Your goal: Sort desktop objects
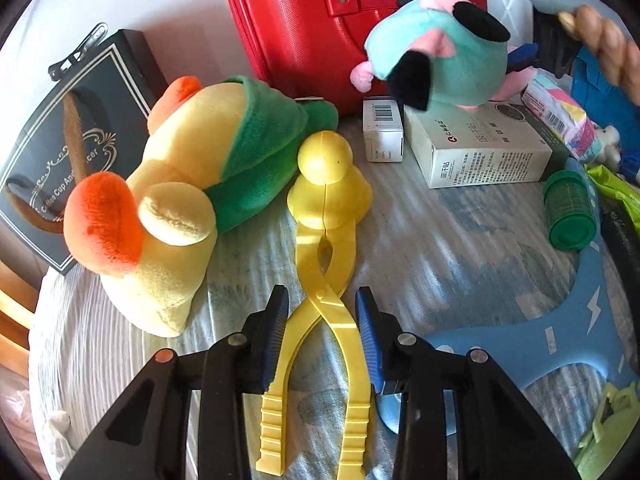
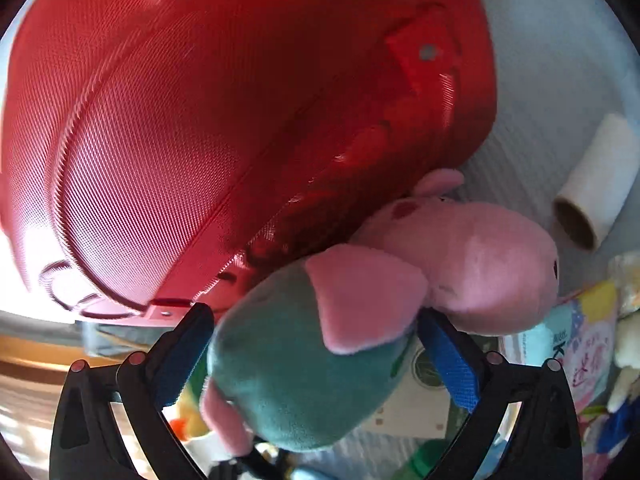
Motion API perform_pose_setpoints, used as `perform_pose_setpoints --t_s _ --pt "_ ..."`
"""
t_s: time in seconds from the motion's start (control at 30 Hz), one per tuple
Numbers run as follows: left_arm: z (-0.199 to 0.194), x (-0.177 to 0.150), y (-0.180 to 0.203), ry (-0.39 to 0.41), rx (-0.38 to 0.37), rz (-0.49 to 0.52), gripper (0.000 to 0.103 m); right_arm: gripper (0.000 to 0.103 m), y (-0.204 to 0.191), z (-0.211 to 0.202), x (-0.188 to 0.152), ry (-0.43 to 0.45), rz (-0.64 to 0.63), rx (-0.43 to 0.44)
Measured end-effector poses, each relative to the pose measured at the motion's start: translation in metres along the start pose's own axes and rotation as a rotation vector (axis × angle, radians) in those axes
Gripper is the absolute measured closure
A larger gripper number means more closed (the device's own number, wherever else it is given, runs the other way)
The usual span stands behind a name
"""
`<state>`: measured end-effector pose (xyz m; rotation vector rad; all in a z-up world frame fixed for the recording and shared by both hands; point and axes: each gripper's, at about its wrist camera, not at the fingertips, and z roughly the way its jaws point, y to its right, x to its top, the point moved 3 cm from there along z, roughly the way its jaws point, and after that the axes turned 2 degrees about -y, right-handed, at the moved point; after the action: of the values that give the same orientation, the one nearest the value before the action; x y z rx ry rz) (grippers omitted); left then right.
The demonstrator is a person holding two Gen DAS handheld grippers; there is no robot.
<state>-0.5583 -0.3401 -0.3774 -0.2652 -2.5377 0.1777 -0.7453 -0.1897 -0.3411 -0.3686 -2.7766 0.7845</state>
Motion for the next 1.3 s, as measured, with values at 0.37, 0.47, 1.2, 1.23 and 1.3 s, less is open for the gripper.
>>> perform_pose_setpoints --t_s 0.37,0.47,1.2,1.23,1.3 --pt "-0.009 0.005 0.006 -0.008 0.017 -0.004 0.070 0.005 0.004 0.026 -0.015 0.008 0.170 0.155" --pt "-0.021 0.008 0.008 0.030 0.021 -0.008 0.083 0.018 -0.013 0.028 -0.026 -0.023 -0.020 0.141" --pt "-0.063 -0.027 0.010 0.029 -0.037 -0.029 0.103 0.022 -0.011 -0.214 -0.126 0.316 -0.559 0.108" --pt "-0.049 -0.025 0.008 0.016 -0.043 -0.021 0.103 0.022 -0.003 -0.221 -0.127 0.320 -0.557 0.108" --pt "-0.040 -0.019 0.006 -0.006 -0.035 0.009 0.103 0.022 0.002 -0.221 -0.129 0.328 -0.556 0.103"
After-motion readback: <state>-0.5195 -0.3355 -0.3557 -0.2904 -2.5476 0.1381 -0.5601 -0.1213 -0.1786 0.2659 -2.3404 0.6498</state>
